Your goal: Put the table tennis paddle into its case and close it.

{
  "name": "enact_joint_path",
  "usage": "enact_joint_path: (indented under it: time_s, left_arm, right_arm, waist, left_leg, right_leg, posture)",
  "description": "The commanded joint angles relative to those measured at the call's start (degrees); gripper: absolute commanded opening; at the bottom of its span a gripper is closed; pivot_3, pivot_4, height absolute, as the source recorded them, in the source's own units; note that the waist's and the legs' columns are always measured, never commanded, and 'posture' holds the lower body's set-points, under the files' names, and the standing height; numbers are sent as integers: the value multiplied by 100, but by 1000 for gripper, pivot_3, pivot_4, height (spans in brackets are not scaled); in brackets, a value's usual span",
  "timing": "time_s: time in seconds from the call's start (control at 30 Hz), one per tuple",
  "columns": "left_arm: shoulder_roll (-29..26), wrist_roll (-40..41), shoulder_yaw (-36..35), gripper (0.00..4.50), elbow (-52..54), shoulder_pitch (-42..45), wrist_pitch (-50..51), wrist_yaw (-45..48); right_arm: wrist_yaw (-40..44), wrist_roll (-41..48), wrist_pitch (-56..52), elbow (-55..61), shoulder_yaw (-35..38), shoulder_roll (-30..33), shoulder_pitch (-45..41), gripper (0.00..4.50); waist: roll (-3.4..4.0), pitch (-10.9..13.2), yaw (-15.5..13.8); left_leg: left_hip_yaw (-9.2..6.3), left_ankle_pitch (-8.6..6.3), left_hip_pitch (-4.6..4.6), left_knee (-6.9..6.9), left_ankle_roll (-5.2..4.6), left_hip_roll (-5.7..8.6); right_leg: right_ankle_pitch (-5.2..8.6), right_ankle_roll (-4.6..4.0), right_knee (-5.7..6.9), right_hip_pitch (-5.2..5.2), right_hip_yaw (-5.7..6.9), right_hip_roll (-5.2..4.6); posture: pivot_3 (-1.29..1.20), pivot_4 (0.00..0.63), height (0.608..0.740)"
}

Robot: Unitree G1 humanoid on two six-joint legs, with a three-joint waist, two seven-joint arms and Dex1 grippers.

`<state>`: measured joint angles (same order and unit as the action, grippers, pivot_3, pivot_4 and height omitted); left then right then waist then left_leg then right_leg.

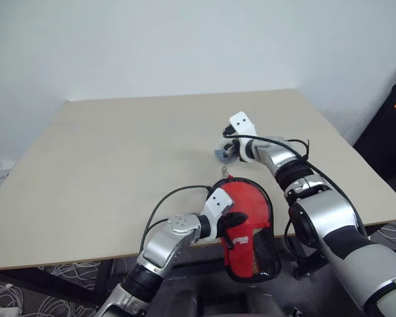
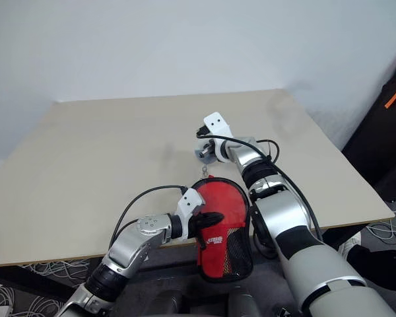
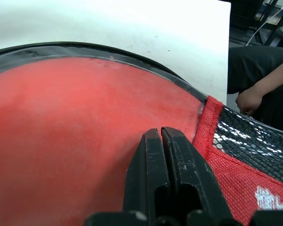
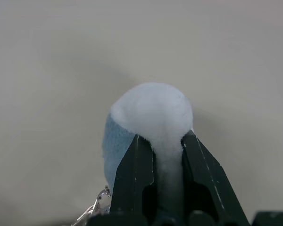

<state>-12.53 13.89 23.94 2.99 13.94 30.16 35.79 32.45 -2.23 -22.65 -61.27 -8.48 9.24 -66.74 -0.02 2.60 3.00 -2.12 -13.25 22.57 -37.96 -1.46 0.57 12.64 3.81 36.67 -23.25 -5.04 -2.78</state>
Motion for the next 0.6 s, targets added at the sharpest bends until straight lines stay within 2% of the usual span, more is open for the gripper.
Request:
enact_joint_path:
  time_s: [0.03,0.6]
  left_arm:
    - [-18,-219,-127,0,-294,28,100,-205]
    - [76,-337,-205,0,-779,250,8,-227]
  right_arm:
    - [212,-122,-169,910,-40,426,94,172]
    - [1079,105,-2117,4598,-120,1904,2023,172]
  waist:
    - [0,0,1]
    - [3,0,-34]
  left_leg:
    - [2,0,0,1,0,0]
    - [6,0,1,0,-1,1]
  right_leg:
    - [0,0,0,-1,-2,0]
    - [2,1,-3,-1,-4,0]
  posture:
    - [0,0,740]
    - [0,0,740]
